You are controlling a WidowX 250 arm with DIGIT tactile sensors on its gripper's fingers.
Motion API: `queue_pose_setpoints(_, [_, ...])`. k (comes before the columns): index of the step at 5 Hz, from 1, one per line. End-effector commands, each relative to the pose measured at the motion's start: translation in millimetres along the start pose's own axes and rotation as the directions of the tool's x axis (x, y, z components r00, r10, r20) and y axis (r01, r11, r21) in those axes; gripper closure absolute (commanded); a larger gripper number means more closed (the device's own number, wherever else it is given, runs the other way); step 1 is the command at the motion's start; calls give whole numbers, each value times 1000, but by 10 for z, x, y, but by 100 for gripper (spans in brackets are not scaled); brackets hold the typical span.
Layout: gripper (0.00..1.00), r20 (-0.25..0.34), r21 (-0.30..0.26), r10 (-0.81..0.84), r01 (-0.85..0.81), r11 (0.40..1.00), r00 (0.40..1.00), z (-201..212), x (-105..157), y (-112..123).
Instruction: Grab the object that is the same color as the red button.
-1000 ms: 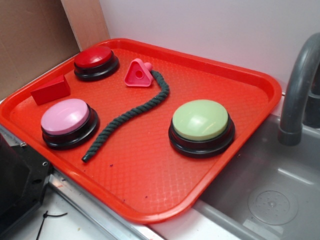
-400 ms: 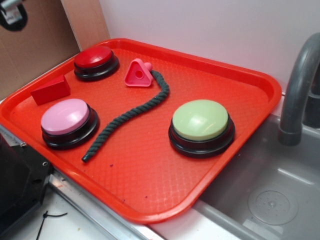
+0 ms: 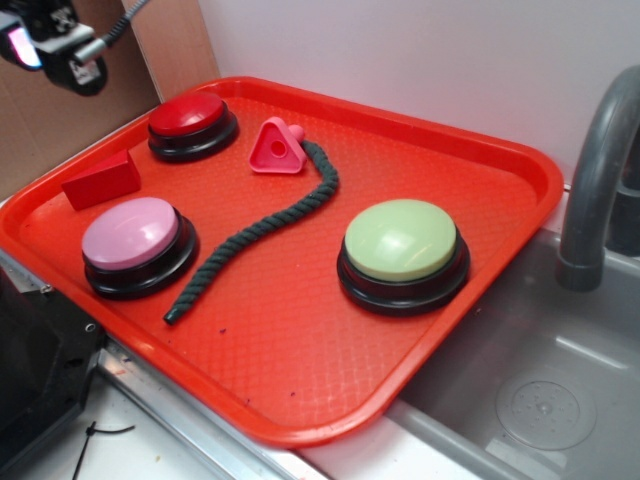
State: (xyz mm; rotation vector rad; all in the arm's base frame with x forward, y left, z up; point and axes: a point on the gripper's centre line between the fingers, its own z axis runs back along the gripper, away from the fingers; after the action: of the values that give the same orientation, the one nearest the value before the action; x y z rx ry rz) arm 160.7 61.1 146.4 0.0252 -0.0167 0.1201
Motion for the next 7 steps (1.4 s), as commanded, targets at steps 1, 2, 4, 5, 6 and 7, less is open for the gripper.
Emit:
queue_pose_setpoints(1, [0,28,21,107,-108,994,994,-329,216,451])
queue_pose_setpoints(2, [0,9,23,140,-140,990,990,-539,230,602])
queue_pose_setpoints(4, [0,-26,66,172,-170,983,985,-817,204,665])
queue_pose_setpoints(5, [0,-50,82,176,-172,982,983,-961,217,621])
queue_pose_setpoints(6, [0,-65,109,199,-191,975,978,-1098,240,641])
queue_pose_setpoints(7, [0,-80,112,202,-192,975,976,-1175,249,649])
